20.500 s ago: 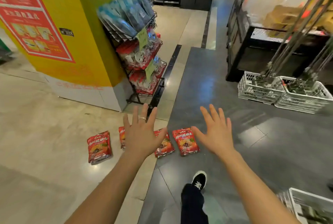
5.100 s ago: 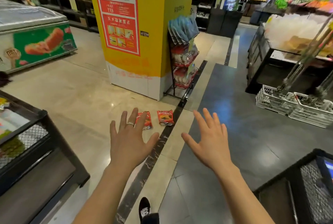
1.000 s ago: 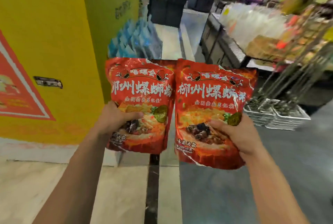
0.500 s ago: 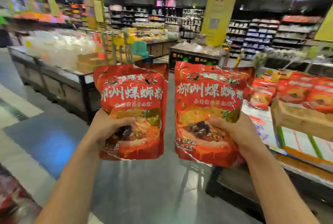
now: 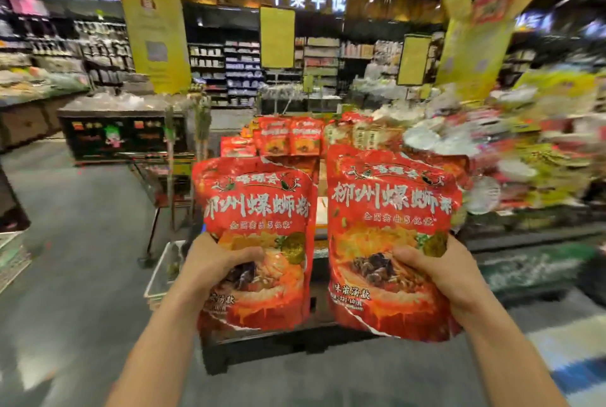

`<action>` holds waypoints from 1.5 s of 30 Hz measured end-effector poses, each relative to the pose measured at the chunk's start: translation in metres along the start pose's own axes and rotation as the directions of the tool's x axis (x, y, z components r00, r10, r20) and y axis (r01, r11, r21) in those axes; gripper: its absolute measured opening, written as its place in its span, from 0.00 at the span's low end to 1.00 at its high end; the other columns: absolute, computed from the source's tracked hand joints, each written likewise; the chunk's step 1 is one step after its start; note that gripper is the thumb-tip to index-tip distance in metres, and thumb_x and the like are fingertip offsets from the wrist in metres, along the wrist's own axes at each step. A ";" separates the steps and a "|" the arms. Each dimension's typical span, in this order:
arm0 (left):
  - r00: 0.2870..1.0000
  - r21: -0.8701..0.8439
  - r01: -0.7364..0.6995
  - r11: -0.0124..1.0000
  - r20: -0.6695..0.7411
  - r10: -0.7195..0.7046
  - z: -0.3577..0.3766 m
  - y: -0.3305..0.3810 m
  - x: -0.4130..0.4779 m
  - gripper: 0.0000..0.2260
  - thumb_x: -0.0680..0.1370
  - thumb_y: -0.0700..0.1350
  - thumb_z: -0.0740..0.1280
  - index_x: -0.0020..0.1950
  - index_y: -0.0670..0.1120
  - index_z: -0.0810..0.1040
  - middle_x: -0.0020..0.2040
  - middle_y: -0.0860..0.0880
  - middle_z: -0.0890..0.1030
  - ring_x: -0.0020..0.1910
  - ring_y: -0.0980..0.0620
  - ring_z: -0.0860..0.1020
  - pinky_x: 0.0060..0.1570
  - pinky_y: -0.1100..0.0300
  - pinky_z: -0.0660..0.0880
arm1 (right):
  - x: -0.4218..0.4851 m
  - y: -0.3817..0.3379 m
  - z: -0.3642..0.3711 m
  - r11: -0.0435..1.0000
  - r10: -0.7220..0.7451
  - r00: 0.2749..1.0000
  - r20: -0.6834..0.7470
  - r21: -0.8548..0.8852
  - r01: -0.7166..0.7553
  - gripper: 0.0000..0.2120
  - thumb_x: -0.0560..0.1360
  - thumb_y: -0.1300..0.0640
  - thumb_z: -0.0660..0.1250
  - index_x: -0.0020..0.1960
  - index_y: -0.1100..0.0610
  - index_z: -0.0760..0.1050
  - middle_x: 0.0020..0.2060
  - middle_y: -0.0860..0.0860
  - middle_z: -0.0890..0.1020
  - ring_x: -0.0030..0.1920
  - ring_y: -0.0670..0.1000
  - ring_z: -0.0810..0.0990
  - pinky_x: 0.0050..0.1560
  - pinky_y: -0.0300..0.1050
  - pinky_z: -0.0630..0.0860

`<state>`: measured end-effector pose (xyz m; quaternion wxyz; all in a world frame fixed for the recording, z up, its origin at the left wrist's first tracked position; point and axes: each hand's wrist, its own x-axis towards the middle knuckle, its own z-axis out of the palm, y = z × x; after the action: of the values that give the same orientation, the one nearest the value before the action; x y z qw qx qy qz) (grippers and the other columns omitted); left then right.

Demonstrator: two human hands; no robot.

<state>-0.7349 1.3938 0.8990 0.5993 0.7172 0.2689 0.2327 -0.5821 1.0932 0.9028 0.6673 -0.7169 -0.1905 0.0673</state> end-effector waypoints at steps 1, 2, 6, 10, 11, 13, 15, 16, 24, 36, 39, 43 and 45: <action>0.999 0.001 -0.024 1.000 0.037 0.024 0.040 0.005 0.007 0.19 0.62 0.39 0.84 0.46 0.52 0.80 0.40 0.59 0.85 0.42 0.56 0.83 0.44 0.59 0.76 | 0.008 0.007 -0.035 1.000 0.007 0.999 -0.034 -0.006 -0.007 0.32 0.52 0.48 0.83 0.55 0.50 0.79 0.46 0.46 0.87 0.44 0.47 0.86 0.43 0.43 0.81; 0.997 -0.008 -0.043 0.999 0.068 0.044 0.077 0.011 0.011 0.19 0.62 0.39 0.83 0.45 0.52 0.79 0.37 0.60 0.85 0.40 0.60 0.83 0.42 0.61 0.75 | 0.015 0.011 -0.068 1.000 0.008 0.998 -0.063 -0.013 -0.009 0.36 0.51 0.45 0.83 0.57 0.51 0.79 0.48 0.47 0.87 0.46 0.50 0.86 0.48 0.48 0.81; 0.979 -0.001 -0.058 0.998 0.197 0.057 0.209 0.034 0.029 0.19 0.62 0.42 0.84 0.47 0.51 0.80 0.43 0.56 0.85 0.43 0.56 0.83 0.50 0.56 0.77 | 0.037 0.029 -0.184 0.999 0.027 0.978 -0.209 -0.023 -0.032 0.40 0.48 0.40 0.85 0.57 0.52 0.80 0.47 0.49 0.87 0.47 0.53 0.87 0.52 0.55 0.80; 0.925 0.020 -0.118 0.993 0.366 0.103 0.325 0.062 0.043 0.22 0.63 0.45 0.83 0.49 0.55 0.76 0.47 0.57 0.82 0.46 0.57 0.80 0.55 0.55 0.74 | 0.044 0.042 -0.278 0.996 0.075 0.934 -0.349 -0.015 -0.086 0.26 0.58 0.52 0.83 0.54 0.52 0.80 0.46 0.49 0.87 0.44 0.51 0.87 0.49 0.51 0.80; 0.910 0.019 -0.128 0.992 0.400 0.110 0.352 0.067 0.047 0.22 0.63 0.45 0.83 0.50 0.55 0.76 0.47 0.57 0.82 0.46 0.56 0.80 0.56 0.54 0.74 | 0.046 0.047 -0.299 0.995 0.083 0.918 -0.388 -0.017 -0.097 0.29 0.57 0.49 0.84 0.55 0.51 0.80 0.47 0.49 0.87 0.45 0.51 0.87 0.50 0.52 0.80; 0.874 0.004 -0.125 0.992 0.473 0.109 0.407 0.074 0.056 0.24 0.62 0.45 0.84 0.54 0.53 0.78 0.48 0.54 0.84 0.48 0.53 0.82 0.58 0.52 0.75 | 0.047 0.056 -0.338 0.992 0.106 0.881 -0.462 -0.008 -0.123 0.36 0.54 0.45 0.85 0.59 0.50 0.78 0.48 0.47 0.87 0.47 0.52 0.86 0.53 0.54 0.80; 0.836 -0.012 -0.126 0.992 0.536 0.113 0.460 0.079 0.066 0.24 0.62 0.42 0.84 0.54 0.51 0.79 0.47 0.52 0.86 0.46 0.53 0.84 0.56 0.52 0.78 | 0.048 0.062 -0.371 0.992 0.110 0.847 -0.520 0.005 -0.126 0.34 0.57 0.48 0.84 0.60 0.49 0.77 0.48 0.47 0.87 0.47 0.52 0.87 0.53 0.55 0.81; 0.812 -0.019 -0.130 0.991 0.572 0.118 0.486 0.082 0.070 0.23 0.62 0.40 0.84 0.52 0.50 0.79 0.46 0.52 0.86 0.44 0.54 0.84 0.53 0.54 0.80 | 0.049 0.065 -0.387 0.991 0.115 0.828 -0.548 0.011 -0.130 0.34 0.57 0.49 0.85 0.60 0.49 0.77 0.48 0.47 0.87 0.47 0.52 0.87 0.53 0.55 0.81; 0.606 -0.110 -0.130 0.985 0.778 0.167 0.706 0.100 0.134 0.22 0.62 0.39 0.84 0.50 0.52 0.79 0.47 0.56 0.84 0.45 0.57 0.82 0.45 0.61 0.76 | 0.095 0.088 -0.514 0.983 0.135 0.647 -0.751 0.019 -0.183 0.31 0.62 0.50 0.83 0.62 0.46 0.76 0.50 0.48 0.86 0.48 0.53 0.86 0.54 0.59 0.81; 0.319 -0.150 -0.142 0.978 0.929 0.189 1.008 0.154 0.168 0.33 0.55 0.46 0.86 0.57 0.51 0.80 0.49 0.54 0.86 0.46 0.54 0.85 0.50 0.55 0.80 | 0.169 0.132 -0.701 0.987 0.143 0.305 -0.942 0.115 -0.109 0.33 0.55 0.51 0.85 0.58 0.50 0.76 0.49 0.50 0.87 0.49 0.56 0.86 0.56 0.62 0.80; 0.284 -0.153 -0.139 0.978 0.940 0.188 1.090 0.160 0.159 0.25 0.62 0.39 0.83 0.55 0.51 0.80 0.49 0.53 0.86 0.47 0.51 0.85 0.45 0.57 0.79 | 0.181 0.153 -0.767 0.987 0.147 0.277 -0.950 0.123 -0.103 0.28 0.60 0.55 0.82 0.58 0.50 0.76 0.48 0.50 0.87 0.48 0.55 0.86 0.55 0.60 0.81; 0.296 -0.136 -0.135 0.982 0.940 0.171 1.202 0.172 0.143 0.29 0.60 0.42 0.84 0.57 0.51 0.79 0.51 0.52 0.85 0.49 0.50 0.84 0.51 0.53 0.78 | 0.200 0.178 -0.876 0.988 0.123 0.290 -0.949 0.091 -0.121 0.28 0.62 0.56 0.81 0.59 0.52 0.76 0.49 0.51 0.86 0.47 0.53 0.86 0.48 0.53 0.82; 0.308 -0.118 -0.124 0.985 0.939 0.151 1.257 0.182 0.133 0.31 0.56 0.44 0.85 0.57 0.48 0.81 0.50 0.51 0.86 0.49 0.49 0.85 0.51 0.53 0.79 | 0.211 0.183 -0.933 0.989 0.122 0.297 -0.947 0.093 -0.112 0.23 0.64 0.59 0.80 0.56 0.53 0.77 0.46 0.51 0.87 0.43 0.52 0.87 0.39 0.45 0.82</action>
<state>0.2089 0.5342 0.8617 0.6297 0.7312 -0.1951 -0.1753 -0.0276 0.2943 0.8503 0.6478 -0.6276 0.2918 -0.3183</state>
